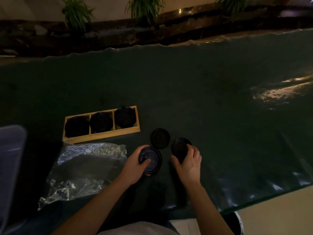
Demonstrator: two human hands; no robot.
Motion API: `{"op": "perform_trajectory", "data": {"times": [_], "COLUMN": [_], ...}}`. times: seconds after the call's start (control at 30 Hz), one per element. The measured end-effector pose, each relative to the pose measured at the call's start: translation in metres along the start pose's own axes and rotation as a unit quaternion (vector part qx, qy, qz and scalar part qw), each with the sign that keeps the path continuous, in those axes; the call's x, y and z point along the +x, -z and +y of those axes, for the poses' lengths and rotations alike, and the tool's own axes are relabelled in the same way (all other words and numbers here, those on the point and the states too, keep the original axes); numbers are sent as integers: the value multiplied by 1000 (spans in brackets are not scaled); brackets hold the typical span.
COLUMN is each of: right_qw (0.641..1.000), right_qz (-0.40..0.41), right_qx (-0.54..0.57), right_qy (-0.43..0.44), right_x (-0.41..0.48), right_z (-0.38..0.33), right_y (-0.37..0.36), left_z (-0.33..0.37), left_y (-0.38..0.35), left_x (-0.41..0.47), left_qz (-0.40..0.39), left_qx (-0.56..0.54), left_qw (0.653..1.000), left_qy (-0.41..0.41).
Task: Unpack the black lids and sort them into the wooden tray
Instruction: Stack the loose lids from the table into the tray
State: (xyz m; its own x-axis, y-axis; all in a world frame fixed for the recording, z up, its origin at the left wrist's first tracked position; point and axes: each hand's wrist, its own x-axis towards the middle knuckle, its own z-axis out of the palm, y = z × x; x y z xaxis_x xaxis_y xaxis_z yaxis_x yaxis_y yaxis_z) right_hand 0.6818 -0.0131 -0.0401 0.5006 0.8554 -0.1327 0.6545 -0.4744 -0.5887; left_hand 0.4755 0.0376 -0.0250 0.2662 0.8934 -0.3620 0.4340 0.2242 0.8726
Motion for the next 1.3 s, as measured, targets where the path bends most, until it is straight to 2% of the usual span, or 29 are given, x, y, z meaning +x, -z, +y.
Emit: {"op": "perform_trajectory", "data": {"times": [0.13, 0.33, 0.43, 0.53, 0.7, 0.83, 1.03, 1.1, 1.17, 1.3], "right_qw": [990, 971, 984, 993, 976, 967, 967, 971, 985, 980], "right_qz": [-105, -178, -130, -68, -151, -186, -184, -182, -147, -81], "right_qx": [-93, -159, -120, -62, -71, -112, -148, -130, -49, 120], "right_qy": [-11, 24, 19, 69, 140, 131, 95, 83, 77, 136], "right_x": [33, 63, 69, 71, 75, 75, 75, 74, 68, 42], "right_z": [10, 8, -1, -20, -51, -57, -58, -61, -65, -71], "right_y": [-1, -6, -6, -12, -38, -55, -60, -53, -44, -20], "left_z": [-6, -9, -9, -8, 2, 10, 16, 16, 16, 21], "left_y": [11, 26, 30, 30, 30, 33, 37, 38, 38, 37], "left_x": [3, 5, 8, 12, 16, 17, 18, 18, 19, 20], "left_qz": [36, 48, 59, 72, 84, 85, 93, 91, 87, 70], "left_qx": [-24, -91, -94, -110, -129, -146, -209, -223, -229, -246], "left_qw": [999, 993, 992, 988, 984, 981, 967, 964, 962, 959], "left_qy": [20, 66, 67, 76, 94, 96, 112, 117, 118, 123]}}
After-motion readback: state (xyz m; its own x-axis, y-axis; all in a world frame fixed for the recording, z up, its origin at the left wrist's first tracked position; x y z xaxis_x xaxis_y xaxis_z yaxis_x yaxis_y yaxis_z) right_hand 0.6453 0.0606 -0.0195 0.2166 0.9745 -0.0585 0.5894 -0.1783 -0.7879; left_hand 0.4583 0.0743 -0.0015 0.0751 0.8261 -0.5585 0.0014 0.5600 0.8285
